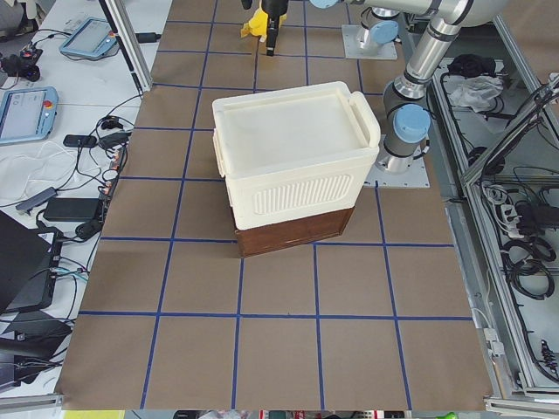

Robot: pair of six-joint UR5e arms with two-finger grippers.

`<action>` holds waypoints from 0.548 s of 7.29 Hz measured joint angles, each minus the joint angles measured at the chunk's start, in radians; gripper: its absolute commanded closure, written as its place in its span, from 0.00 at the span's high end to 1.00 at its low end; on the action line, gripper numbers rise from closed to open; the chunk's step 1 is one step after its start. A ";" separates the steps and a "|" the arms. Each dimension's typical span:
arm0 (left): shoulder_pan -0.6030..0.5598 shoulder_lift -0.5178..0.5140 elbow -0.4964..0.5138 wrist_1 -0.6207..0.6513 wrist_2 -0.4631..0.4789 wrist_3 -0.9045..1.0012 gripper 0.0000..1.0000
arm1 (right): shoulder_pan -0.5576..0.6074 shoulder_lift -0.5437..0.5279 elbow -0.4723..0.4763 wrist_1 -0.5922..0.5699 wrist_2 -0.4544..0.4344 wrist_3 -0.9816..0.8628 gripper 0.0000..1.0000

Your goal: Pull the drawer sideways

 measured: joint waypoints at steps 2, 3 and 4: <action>0.014 0.022 -0.007 0.023 -0.008 -0.006 0.82 | 0.000 0.000 0.000 0.000 0.000 0.000 1.00; 0.016 0.028 -0.009 0.040 -0.005 -0.006 0.84 | 0.000 0.000 0.000 0.000 0.000 0.001 1.00; 0.017 0.028 -0.015 0.051 -0.009 -0.009 0.84 | 0.000 0.000 0.000 0.000 0.000 0.001 1.00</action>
